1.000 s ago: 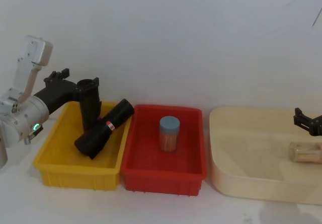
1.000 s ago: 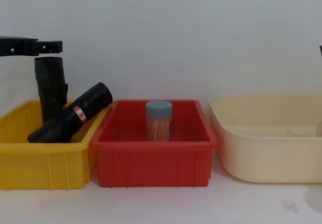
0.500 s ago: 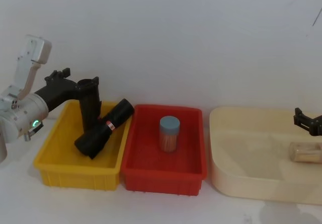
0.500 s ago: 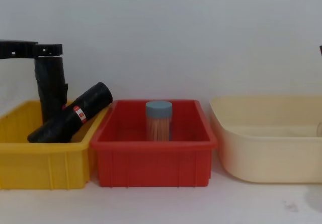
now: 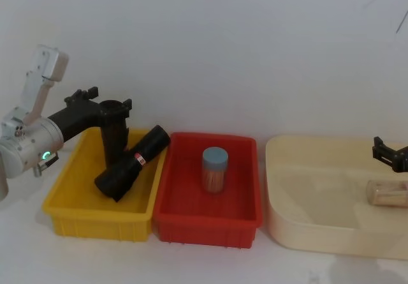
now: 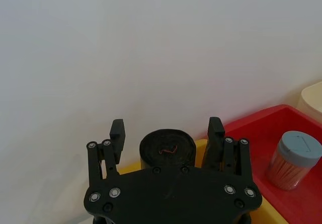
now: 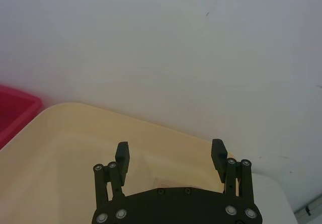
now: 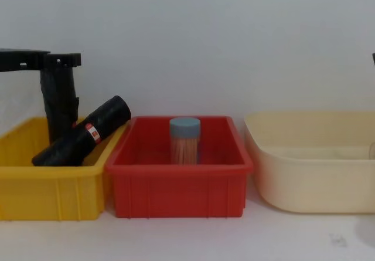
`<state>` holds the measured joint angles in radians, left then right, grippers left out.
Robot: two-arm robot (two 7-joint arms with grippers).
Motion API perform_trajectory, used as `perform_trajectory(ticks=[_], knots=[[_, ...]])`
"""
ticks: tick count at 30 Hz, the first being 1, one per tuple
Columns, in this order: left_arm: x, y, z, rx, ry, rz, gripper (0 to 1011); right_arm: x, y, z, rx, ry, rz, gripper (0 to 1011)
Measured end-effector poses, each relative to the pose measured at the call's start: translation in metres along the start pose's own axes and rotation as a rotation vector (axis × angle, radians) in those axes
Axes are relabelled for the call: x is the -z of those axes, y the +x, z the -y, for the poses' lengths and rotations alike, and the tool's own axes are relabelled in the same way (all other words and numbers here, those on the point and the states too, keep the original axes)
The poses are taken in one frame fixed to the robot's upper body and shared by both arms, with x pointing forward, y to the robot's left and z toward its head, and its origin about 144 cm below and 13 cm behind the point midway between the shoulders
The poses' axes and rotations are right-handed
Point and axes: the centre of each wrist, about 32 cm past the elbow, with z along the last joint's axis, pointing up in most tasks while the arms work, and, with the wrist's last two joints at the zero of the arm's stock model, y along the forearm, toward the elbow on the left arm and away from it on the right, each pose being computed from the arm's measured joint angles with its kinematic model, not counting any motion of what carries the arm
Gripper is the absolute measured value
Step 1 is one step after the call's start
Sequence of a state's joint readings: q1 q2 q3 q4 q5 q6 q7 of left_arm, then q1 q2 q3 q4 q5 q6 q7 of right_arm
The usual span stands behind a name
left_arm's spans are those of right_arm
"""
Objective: Pick up the garbage bag with the one hand and transfer it to the other hand.
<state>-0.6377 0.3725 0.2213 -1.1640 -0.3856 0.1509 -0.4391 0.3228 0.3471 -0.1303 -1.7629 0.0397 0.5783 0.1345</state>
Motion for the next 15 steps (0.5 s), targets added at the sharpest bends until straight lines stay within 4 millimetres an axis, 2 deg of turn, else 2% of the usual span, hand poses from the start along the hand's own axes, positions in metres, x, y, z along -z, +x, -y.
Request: perform_trajectory(ticks=[15], knots=[[0.0047, 0.0059, -0.0005, 0.022, 0.025, -0.009, 1000, 0.0000, 0.0000, 0.0000, 0.000, 0.000, 0.000, 1000]])
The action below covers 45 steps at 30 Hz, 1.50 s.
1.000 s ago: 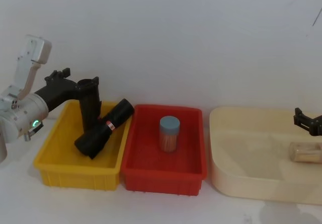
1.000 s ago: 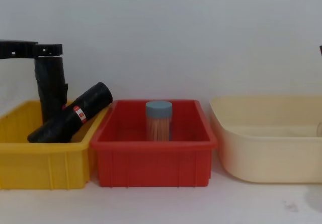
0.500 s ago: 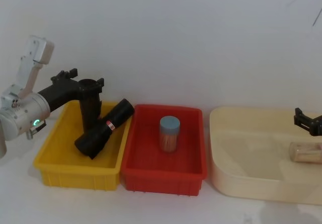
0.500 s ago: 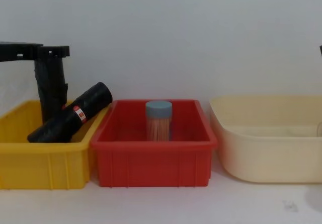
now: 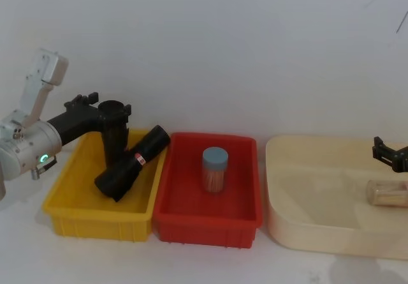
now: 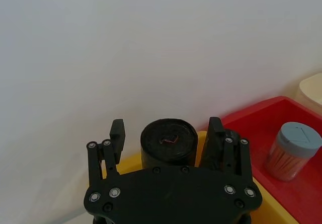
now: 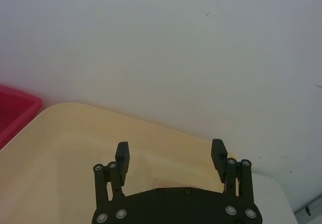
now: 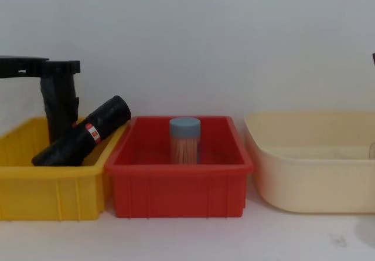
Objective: Pick up the garbage bag with the one hand and transfer it to the other hand.
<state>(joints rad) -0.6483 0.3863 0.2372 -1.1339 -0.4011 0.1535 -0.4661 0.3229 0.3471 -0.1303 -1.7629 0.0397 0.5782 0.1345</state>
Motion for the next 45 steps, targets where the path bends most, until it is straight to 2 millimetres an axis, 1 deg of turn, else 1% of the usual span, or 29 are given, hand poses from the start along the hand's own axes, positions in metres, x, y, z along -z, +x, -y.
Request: perform_trajectory(ticks=[18, 37, 39, 40, 42, 43, 44, 45], knots=[[0.002, 0.008, 0.007, 0.076, 0.008, 0.027, 1000, 0.000, 0.000, 0.000, 0.000, 0.000, 0.000, 1000], [-0.001, 0.014, 0.001, 0.067, 0.092, 0.070, 1000, 0.000, 0.000, 0.000, 0.000, 0.000, 0.000, 1000], [0.000, 0.014, 0.001, 0.066, 0.097, 0.072, 988, 0.000, 0.000, 0.000, 0.000, 0.000, 0.000, 1000], [0.000, 0.014, 0.000, 0.065, 0.099, 0.072, 953, 0.000, 0.000, 0.000, 0.000, 0.000, 0.000, 1000], [0.000, 0.015, 0.000, 0.064, 0.103, 0.074, 915, 0.000, 0.000, 0.000, 0.000, 0.000, 0.000, 1000], [0.000, 0.015, 0.000, 0.064, 0.104, 0.075, 915, 0.000, 0.000, 0.000, 0.000, 0.000, 0.000, 1000], [0.000, 0.015, 0.000, 0.063, 0.106, 0.075, 871, 0.000, 0.000, 0.000, 0.000, 0.000, 0.000, 1000], [0.000, 0.015, 0.000, 0.063, 0.107, 0.076, 855, 0.000, 0.000, 0.000, 0.000, 0.000, 0.000, 1000]])
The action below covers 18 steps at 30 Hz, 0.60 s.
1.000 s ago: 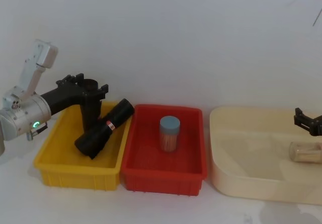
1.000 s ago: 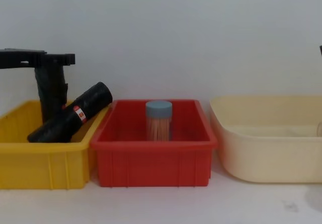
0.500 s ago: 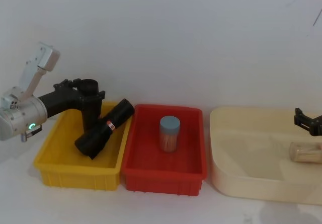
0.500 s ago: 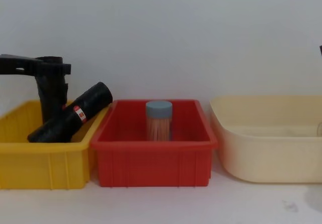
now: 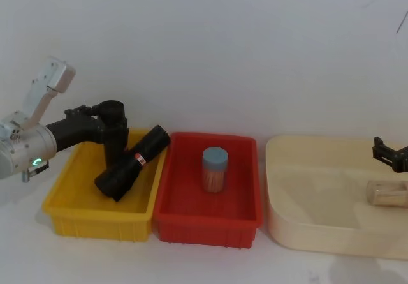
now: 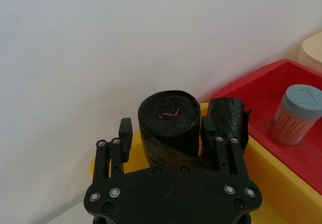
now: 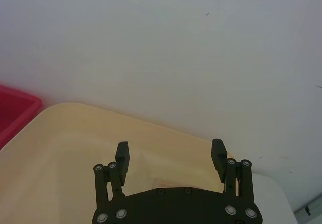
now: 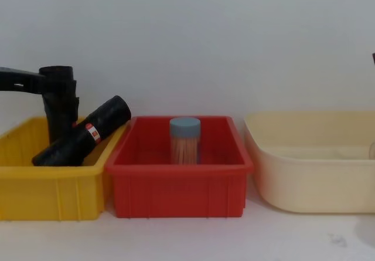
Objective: Pick up the garbage bag with the one hand and transfer it to the other hand.
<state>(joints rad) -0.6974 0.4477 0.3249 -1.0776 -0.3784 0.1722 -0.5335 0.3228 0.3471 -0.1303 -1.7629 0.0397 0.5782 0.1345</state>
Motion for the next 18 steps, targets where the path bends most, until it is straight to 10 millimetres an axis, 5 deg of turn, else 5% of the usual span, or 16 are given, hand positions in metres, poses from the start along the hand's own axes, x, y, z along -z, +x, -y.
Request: perform_trajectory(ticks=[8, 18], knots=[[0.0003, 0.0006, -0.0009, -0.002, 0.009, 0.002, 618, 0.0000, 0.0000, 0.0000, 0.000, 0.000, 0.000, 1000], [0.0004, 0.0008, -0.0015, -0.003, 0.013, 0.003, 553, 0.0000, 0.0000, 0.0000, 0.000, 0.000, 0.000, 1000]])
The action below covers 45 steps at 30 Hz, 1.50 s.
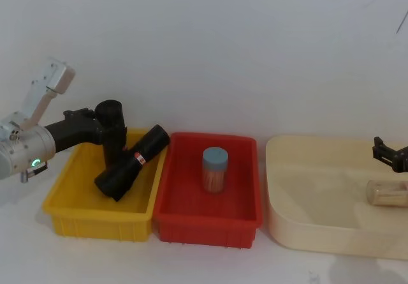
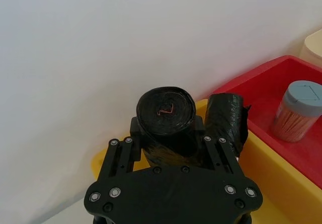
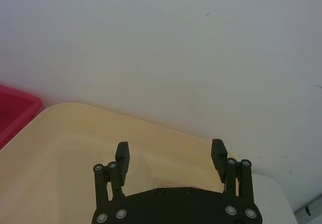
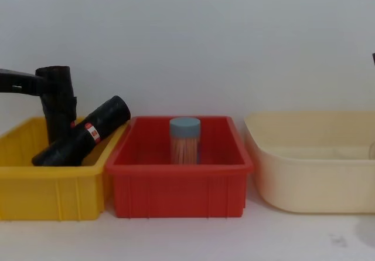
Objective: Pick up the garbage bag with the one hand and transfer it to the other hand.
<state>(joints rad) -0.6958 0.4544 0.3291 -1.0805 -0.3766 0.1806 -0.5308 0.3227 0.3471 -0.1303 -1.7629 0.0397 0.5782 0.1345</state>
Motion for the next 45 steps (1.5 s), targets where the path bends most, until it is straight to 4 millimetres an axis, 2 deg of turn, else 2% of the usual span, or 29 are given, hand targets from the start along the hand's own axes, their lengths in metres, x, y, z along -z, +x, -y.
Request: perform_trajectory(ticks=[17, 25, 37, 45], knots=[[0.000, -0.001, -0.001, -0.001, 0.003, 0.005, 553, 0.000, 0.000, 0.000, 0.000, 0.000, 0.000, 1000], [-0.013, -0.003, -0.006, -0.003, -0.008, 0.055, 553, 0.000, 0.000, 0.000, 0.000, 0.000, 0.000, 1000], [-0.069, -0.004, -0.018, -0.004, -0.097, 0.162, 553, 0.000, 0.000, 0.000, -0.001, 0.000, 0.000, 1000], [-0.116, -0.004, -0.019, 0.030, -0.198, 0.224, 553, -0.002, 0.003, 0.003, -0.023, 0.031, 0.009, 1000]])
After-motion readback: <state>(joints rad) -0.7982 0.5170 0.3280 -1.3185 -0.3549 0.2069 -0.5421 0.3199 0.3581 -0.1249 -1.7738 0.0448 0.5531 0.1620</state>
